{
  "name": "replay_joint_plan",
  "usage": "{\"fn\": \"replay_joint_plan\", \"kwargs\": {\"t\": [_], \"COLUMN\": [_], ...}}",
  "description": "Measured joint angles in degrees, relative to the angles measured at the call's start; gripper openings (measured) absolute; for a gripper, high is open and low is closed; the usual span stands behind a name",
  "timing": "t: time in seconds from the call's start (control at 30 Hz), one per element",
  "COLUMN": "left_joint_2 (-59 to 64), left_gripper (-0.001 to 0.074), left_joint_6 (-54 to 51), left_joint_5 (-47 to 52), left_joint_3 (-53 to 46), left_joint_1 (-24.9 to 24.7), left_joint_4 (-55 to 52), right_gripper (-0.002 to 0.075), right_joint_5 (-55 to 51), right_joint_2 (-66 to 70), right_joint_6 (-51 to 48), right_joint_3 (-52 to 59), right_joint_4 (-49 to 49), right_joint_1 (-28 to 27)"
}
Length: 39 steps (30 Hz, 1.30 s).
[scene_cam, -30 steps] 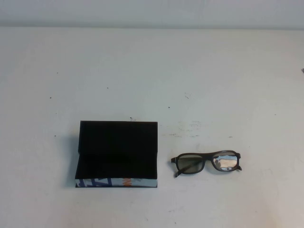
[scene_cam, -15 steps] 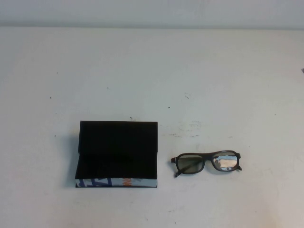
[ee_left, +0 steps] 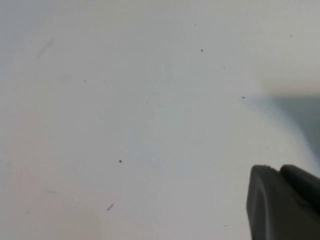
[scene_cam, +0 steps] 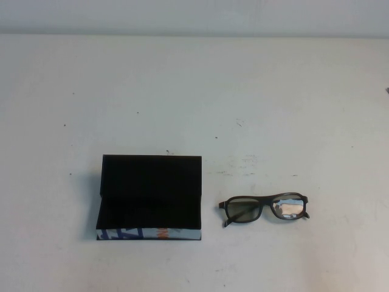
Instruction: Return glasses to glasses case
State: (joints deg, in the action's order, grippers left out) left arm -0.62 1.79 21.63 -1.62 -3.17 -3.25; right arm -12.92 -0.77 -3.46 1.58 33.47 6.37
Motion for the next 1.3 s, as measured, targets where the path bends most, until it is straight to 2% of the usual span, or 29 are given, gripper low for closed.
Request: {"fn": "replay_joint_plan", "kwargs": {"t": [0.07, 0.13, 0.27, 0.37, 0.53, 0.8, 0.9, 1.03, 1.13, 1.3], "left_joint_2": [0.0, 0.0, 0.0, 0.0, 0.0, 0.0, 0.0, 0.0, 0.0, 0.0], "left_gripper": [0.0, 0.0, 0.0, 0.0, 0.0, 0.0, 0.0, 0.0, 0.0, 0.0], "left_joint_6": [0.0, 0.0, 0.0, 0.0, 0.0, 0.0, 0.0, 0.0, 0.0, 0.0], "left_joint_5": [0.0, 0.0, 0.0, 0.0, 0.0, 0.0, 0.0, 0.0, 0.0, 0.0], "left_joint_3": [0.0, 0.0, 0.0, 0.0, 0.0, 0.0, 0.0, 0.0, 0.0, 0.0], "left_joint_1": [0.0, 0.0, 0.0, 0.0, 0.0, 0.0, 0.0, 0.0, 0.0, 0.0], "left_joint_4": [0.0, 0.0, 0.0, 0.0, 0.0, 0.0, 0.0, 0.0, 0.0, 0.0], "right_gripper": [-0.0011, -0.0011, -0.0011, -0.0011, -0.0011, -0.0011, -0.0011, -0.0011, -0.0011, -0.0011], "right_joint_5": [2.7, 5.9, 10.4, 8.9, -3.8, -35.8, -42.4, -45.8, -46.1, -46.3], "right_joint_2": [0.0, 0.0, 0.0, 0.0, 2.9, 25.9, 33.6, 41.5, 45.9, 56.0], "right_joint_6": [-0.1, -0.6, -1.9, -2.8, -4.5, -6.4, -10.2, -16.1, -22.2, -26.9], "right_joint_3": [0.0, 0.0, 0.0, -0.1, -7.7, -28.8, -33.7, -38.2, -40.7, -45.5], "right_joint_4": [8.5, 12.7, 15.9, 16.0, 14.9, 0.1, -3.2, -4.0, -4.4, -12.0], "right_joint_1": [0.0, 0.0, 0.0, 0.0, 0.0, 0.0, 0.0, 0.5, 3.9, 15.6]}}
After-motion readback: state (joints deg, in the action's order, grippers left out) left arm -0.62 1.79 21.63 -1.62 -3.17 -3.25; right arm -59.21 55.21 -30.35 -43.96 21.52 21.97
